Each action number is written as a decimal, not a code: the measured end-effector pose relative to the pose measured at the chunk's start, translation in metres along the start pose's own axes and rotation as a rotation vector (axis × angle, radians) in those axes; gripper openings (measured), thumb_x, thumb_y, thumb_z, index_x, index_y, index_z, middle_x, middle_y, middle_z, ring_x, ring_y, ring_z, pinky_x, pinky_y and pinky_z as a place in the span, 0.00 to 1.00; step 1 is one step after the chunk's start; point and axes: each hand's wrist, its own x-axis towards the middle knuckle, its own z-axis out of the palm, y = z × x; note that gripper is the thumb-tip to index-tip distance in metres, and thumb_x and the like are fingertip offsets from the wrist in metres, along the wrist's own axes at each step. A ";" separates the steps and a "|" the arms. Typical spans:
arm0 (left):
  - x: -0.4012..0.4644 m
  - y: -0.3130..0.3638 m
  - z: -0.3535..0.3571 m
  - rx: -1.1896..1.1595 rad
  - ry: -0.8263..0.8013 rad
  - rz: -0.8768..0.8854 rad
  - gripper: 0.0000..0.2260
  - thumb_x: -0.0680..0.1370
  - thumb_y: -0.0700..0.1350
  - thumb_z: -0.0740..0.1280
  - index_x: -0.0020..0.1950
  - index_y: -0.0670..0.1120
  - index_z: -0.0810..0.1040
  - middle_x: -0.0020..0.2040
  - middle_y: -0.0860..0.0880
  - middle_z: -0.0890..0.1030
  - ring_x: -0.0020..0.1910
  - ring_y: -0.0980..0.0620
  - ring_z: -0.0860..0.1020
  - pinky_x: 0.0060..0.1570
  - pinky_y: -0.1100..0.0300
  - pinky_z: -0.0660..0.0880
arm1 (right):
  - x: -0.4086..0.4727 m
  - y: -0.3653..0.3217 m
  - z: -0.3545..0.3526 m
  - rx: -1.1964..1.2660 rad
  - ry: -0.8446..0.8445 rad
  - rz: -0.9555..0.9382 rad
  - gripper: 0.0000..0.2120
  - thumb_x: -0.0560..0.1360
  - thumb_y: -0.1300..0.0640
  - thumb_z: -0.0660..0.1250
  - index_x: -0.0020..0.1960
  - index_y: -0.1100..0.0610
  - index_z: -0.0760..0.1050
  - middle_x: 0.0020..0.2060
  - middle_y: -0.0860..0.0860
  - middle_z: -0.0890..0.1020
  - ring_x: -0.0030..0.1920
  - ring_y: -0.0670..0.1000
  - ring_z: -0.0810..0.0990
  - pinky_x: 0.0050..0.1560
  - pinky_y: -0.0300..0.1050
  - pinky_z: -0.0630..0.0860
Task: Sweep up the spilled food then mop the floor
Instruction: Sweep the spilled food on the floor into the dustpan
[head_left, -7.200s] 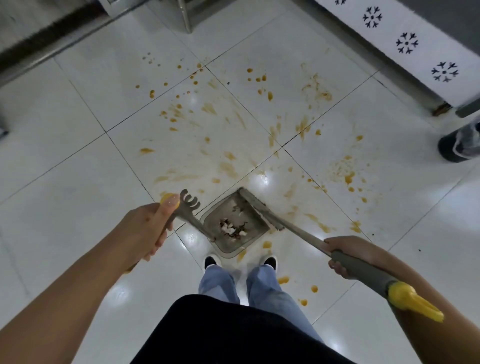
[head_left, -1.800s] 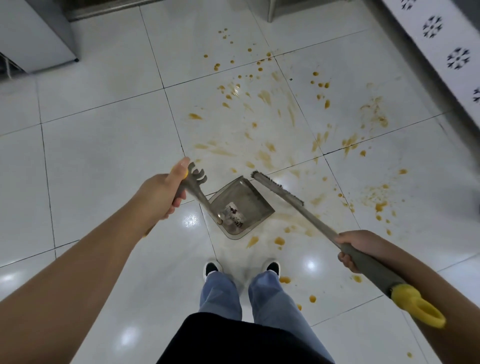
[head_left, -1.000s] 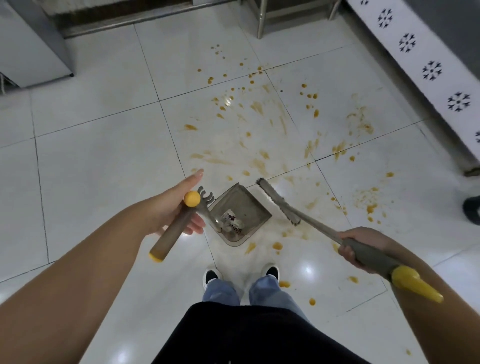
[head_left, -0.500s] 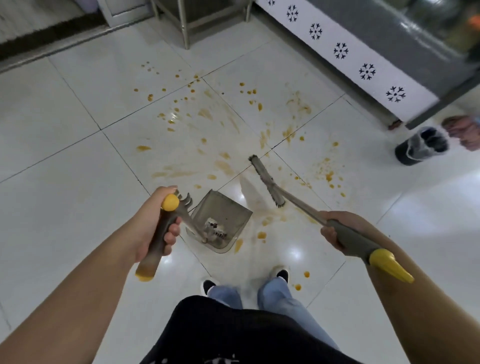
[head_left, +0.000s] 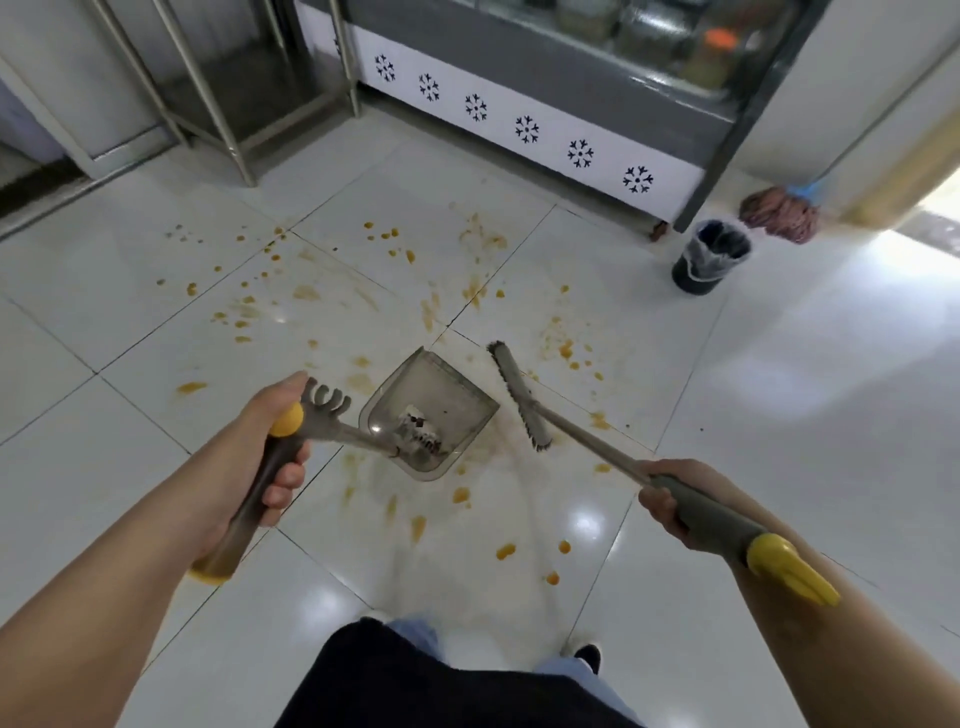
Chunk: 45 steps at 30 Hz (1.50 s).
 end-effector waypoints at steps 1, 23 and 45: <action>-0.003 0.001 0.023 0.000 0.014 0.003 0.27 0.69 0.68 0.58 0.30 0.44 0.67 0.19 0.51 0.65 0.14 0.56 0.60 0.16 0.69 0.59 | -0.006 -0.001 -0.023 0.013 0.005 -0.010 0.15 0.81 0.55 0.55 0.39 0.62 0.67 0.19 0.52 0.71 0.15 0.46 0.70 0.17 0.33 0.71; 0.008 0.097 0.400 0.063 -0.231 0.069 0.29 0.69 0.71 0.55 0.32 0.44 0.66 0.19 0.51 0.63 0.13 0.55 0.60 0.17 0.69 0.62 | -0.093 -0.029 -0.354 0.510 0.194 -0.137 0.13 0.79 0.56 0.58 0.38 0.62 0.67 0.20 0.53 0.70 0.15 0.47 0.69 0.16 0.32 0.69; 0.107 0.338 0.701 0.194 -0.393 0.104 0.31 0.50 0.71 0.65 0.30 0.43 0.69 0.21 0.49 0.66 0.16 0.54 0.62 0.16 0.65 0.64 | -0.077 -0.377 -0.558 0.472 0.321 -0.062 0.16 0.78 0.57 0.60 0.35 0.65 0.69 0.18 0.56 0.71 0.12 0.48 0.68 0.13 0.31 0.66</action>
